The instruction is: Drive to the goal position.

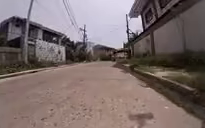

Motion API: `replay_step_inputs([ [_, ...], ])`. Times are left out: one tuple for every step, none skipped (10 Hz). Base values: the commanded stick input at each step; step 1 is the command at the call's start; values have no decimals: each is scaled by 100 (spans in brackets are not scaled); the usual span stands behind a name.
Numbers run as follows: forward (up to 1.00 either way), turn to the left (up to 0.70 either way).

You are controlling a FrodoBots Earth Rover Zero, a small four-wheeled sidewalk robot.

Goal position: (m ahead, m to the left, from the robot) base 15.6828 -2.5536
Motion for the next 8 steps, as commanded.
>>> replay_step_inputs([
  [70,0],
  [70,0],
  [70,0],
  [70,0],
  [70,0],
  [70,0],
  [70,0],
  [70,0],
])
